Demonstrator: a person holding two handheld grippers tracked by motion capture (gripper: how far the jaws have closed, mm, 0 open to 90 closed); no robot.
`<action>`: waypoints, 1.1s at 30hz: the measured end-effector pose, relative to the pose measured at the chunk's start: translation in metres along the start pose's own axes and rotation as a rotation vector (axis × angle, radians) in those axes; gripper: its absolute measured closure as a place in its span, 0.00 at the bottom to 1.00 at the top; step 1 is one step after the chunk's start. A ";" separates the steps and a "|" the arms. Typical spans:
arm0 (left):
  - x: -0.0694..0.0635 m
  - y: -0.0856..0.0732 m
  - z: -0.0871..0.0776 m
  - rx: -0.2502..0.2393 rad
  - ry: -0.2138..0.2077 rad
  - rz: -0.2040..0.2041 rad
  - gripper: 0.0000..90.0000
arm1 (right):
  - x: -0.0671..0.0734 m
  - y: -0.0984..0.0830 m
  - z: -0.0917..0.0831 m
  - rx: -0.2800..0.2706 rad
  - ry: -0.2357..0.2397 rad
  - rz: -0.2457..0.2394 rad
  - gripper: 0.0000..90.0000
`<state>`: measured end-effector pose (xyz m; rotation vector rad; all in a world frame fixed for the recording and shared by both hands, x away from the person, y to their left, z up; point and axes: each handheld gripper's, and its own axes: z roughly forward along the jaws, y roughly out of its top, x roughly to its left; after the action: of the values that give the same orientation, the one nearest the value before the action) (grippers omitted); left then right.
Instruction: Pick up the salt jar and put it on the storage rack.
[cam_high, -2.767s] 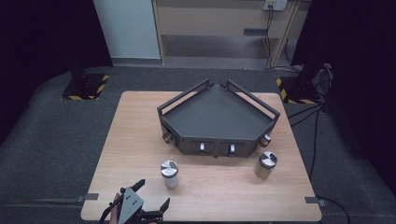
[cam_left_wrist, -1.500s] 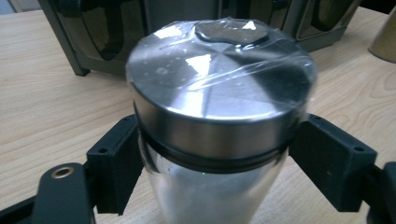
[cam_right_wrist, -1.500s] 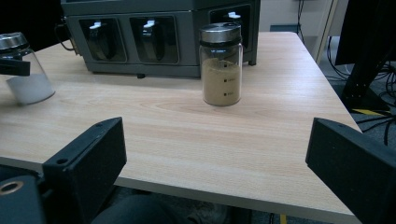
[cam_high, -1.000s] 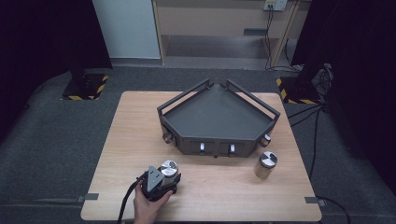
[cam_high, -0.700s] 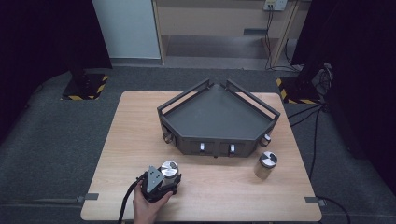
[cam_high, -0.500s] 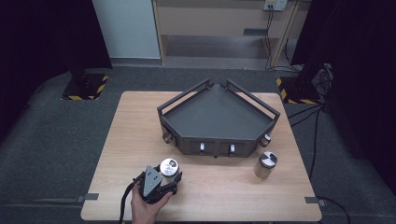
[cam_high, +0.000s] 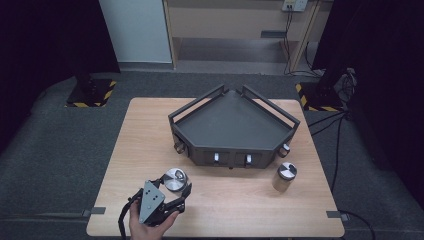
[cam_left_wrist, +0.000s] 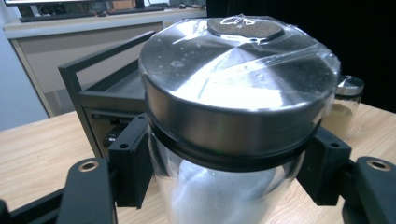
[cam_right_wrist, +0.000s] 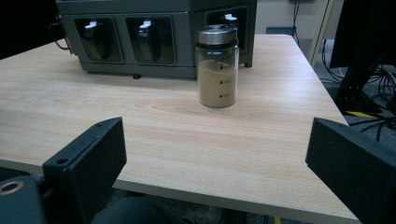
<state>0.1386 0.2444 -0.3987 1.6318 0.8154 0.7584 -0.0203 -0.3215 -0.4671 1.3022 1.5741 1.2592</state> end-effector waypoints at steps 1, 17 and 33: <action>0.000 0.000 0.000 0.000 -0.001 0.000 0.33 | 0.000 0.000 0.000 0.000 -0.001 0.000 0.06; 0.003 0.013 0.020 -0.006 0.001 0.004 0.33 | 0.000 0.000 0.002 0.001 0.008 0.005 0.06; 0.022 0.083 0.115 -0.040 0.008 0.062 0.33 | -0.002 0.001 0.004 -0.004 0.020 0.002 0.06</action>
<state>0.2551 0.1878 -0.3372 1.6251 0.7539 0.8207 -0.0161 -0.3230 -0.4674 1.2928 1.5842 1.2796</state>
